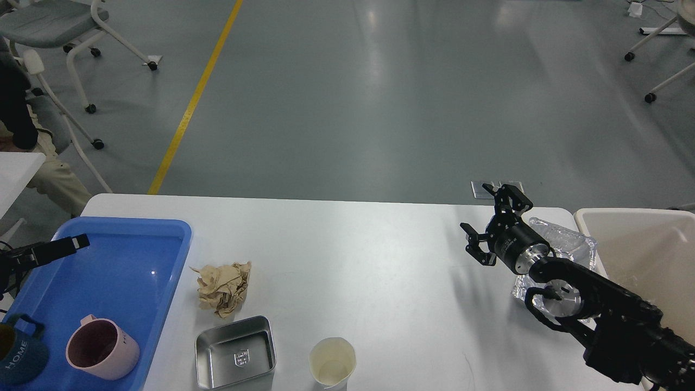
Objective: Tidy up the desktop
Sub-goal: 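Release the mug and raise the left gripper out of the tray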
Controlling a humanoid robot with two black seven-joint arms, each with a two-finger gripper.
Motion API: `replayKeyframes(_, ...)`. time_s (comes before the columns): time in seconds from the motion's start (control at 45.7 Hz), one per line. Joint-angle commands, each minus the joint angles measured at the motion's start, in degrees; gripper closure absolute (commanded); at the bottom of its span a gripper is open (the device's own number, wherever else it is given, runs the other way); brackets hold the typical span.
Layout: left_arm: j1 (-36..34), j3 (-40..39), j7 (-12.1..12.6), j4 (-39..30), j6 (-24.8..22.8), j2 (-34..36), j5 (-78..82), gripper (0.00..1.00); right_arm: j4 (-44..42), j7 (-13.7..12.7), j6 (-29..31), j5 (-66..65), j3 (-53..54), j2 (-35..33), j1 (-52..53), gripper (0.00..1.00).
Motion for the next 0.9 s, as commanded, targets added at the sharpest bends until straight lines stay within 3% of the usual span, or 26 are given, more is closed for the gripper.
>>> replayKeyframes(0.0, 0.2, -0.3, -0.1, 0.0, 0.5, -0.2, -3.6, 0.05, 0.0, 0.0, -0.1, 0.0, -0.1, 0.0, -0.1, 0.00)
replayKeyframes(0.241, 2.9, -0.1, 1.0, -0.4, 3.2, -0.8, -10.7, 0.05, 0.0, 0.0, -0.5, -1.2, 0.0, 0.1, -0.1, 0.00)
replayKeyframes(0.438, 6.6, 0.4, 8.4, -8.4, 8.8, 0.7, -15.7, 0.05, -0.1, 0.0, -0.7, -1.2, -0.1, 0.8, -0.2, 0.00)
replayKeyframes(0.744, 8.0, 1.6, 12.0, -18.6, 12.6, 10.1, -20.4, 0.04, -0.2, 0.0, -0.7, -1.3, -0.2, 0.7, -0.3, 0.00)
replayKeyframes(0.875, 8.0, 3.4, 12.4, -25.2, 14.9, 16.5, -22.1, 0.04, -0.4, 0.0, -0.7, -1.3, -0.2, 0.6, -0.2, 0.00)
